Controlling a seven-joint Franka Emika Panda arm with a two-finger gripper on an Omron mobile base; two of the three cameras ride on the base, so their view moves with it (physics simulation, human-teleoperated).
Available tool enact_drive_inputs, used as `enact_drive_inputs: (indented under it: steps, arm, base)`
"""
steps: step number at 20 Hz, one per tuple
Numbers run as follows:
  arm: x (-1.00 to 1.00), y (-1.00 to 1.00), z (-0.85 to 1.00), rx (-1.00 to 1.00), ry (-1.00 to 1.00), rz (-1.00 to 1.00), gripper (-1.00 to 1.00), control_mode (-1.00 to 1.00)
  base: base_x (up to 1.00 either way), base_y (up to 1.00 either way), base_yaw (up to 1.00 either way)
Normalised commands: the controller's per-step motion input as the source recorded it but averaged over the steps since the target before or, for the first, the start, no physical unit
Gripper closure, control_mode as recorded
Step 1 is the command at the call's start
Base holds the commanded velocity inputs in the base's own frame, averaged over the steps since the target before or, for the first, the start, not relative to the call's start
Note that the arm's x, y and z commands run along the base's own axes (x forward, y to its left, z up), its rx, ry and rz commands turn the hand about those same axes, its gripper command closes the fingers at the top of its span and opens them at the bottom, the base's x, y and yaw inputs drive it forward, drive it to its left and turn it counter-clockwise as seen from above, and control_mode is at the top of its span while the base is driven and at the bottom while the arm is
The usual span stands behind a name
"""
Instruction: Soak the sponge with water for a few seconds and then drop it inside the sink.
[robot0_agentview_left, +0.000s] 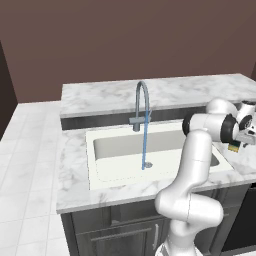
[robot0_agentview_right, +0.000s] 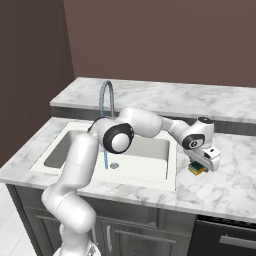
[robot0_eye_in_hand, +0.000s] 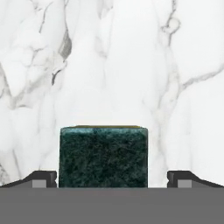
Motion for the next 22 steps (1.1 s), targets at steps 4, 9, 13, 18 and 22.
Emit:
enact_drive_inputs:
  steps: [4, 9, 13, 18, 22]
  arm:
    - [0.0, -0.1, -0.23, 0.0, 0.01, -0.01, -1.0, -1.0]
    - [0.0, -0.09, -0.21, 0.0, 0.01, -0.01, -1.0, -1.0]
    - [0.0, -0.05, -0.05, 0.0, 0.01, 0.0, -1.0, -1.0]
    - [0.02, 0.0, 0.0, 0.0, 0.02, 0.0, -1.0, -1.0]
    - [0.0, 0.0, 0.0, 0.0, 0.0, 0.0, -1.0, -1.0]
  base:
    - [0.0, 0.0, 0.0]
    - [0.0, 0.0, 0.0]
    - [0.0, 0.0, 0.0]
    - [0.0, 0.0, 0.0]
    - [0.0, 0.0, 0.0]
